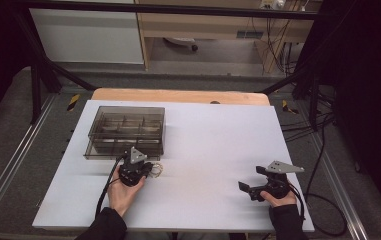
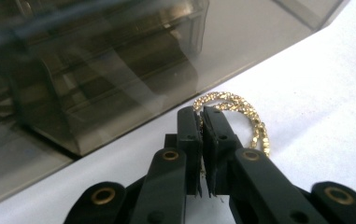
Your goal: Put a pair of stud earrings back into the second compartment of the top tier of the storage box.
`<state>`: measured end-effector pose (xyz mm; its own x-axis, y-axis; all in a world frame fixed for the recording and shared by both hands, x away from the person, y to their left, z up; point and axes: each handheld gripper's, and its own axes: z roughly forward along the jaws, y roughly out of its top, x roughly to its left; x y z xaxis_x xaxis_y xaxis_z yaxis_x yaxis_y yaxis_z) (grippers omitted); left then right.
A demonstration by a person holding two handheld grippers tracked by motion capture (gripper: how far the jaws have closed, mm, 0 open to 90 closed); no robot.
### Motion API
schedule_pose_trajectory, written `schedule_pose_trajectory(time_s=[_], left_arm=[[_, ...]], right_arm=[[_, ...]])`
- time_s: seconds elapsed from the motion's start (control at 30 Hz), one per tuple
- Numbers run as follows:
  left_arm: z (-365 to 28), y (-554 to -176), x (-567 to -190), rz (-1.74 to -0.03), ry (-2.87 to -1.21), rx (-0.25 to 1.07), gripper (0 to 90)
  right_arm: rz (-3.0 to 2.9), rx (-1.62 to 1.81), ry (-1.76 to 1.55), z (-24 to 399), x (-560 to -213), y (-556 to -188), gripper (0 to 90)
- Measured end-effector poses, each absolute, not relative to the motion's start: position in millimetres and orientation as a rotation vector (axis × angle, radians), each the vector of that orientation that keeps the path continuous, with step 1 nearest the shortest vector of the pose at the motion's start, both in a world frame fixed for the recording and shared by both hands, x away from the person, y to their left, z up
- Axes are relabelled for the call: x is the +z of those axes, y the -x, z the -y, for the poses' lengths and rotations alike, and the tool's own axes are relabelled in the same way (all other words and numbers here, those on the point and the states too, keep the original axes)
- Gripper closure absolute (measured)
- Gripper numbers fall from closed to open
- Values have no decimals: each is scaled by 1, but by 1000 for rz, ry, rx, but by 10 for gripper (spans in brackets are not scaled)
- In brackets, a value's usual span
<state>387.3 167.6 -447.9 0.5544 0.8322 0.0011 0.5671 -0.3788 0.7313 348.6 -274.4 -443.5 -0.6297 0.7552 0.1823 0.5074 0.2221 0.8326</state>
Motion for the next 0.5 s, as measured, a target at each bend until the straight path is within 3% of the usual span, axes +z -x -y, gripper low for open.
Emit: schedule_pose_trajectory(time_s=[0.5], left_arm=[[-169,-381,-441,-1087,-2091,467,863]], right_arm=[[-2236,1366,-1194,274,-444,-349,9]])
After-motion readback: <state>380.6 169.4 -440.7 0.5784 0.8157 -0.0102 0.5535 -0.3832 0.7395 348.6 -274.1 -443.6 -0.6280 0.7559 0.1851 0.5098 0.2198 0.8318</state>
